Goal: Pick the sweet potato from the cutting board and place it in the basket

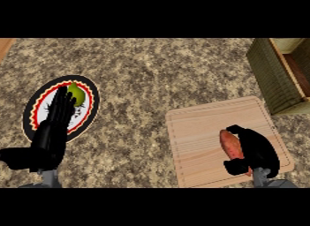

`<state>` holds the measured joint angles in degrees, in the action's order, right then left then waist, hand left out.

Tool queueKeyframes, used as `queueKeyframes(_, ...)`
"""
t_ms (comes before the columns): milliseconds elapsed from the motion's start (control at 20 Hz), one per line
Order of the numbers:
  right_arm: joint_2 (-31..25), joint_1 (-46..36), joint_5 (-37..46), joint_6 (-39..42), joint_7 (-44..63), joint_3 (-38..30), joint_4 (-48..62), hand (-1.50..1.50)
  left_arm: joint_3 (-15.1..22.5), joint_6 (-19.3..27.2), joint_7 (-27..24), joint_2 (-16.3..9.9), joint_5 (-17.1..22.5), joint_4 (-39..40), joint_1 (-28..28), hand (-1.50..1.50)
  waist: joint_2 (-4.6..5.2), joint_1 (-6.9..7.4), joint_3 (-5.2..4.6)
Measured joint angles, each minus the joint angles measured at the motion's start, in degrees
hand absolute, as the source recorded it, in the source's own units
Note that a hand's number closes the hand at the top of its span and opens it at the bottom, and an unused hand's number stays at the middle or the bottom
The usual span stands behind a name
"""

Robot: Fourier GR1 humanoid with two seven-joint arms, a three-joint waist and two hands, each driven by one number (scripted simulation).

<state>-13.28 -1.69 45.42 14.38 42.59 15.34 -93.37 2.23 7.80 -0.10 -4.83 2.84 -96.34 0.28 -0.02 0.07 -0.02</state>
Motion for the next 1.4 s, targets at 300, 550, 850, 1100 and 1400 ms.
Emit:
queueKeyframes(300, -0.94, -0.87, 2.8, 0.75, -5.53, 1.25, 3.15, 1.5, -0.33, 0.08, 1.09, 0.47, -0.53, 0.37, -1.35, 0.0, -0.22, -0.04, -0.23)
queueKeyframes(550, -0.07, -1.22, 6.36, 1.72, -5.81, 2.27, 2.52, 1.5, -0.55, -0.01, 2.27, 0.65, -1.09, -0.92, -1.27, 0.0, -0.2, -0.08, -0.24)
queueKeyframes(850, 3.0, -10.03, 8.13, -1.06, 2.57, -6.65, 10.18, 1.5, 0.05, -1.06, 1.05, 1.11, -0.93, -0.63, -1.42, 0.0, 0.8, 1.8, -0.08)
queueKeyframes(1100, 1.97, -18.98, 10.41, -6.01, 14.49, -18.51, 16.73, 1.5, 0.93, -1.76, 0.83, 1.23, -0.92, -0.93, -2.43, 0.0, 2.63, 4.34, -0.01)
queueKeyframes(1400, -1.87, -30.83, 16.86, -11.27, 20.02, -27.32, 24.59, 1.5, 2.95, -2.9, 1.26, 1.65, -1.07, -1.3, -4.12, 0.0, 3.6, 8.24, 0.04)
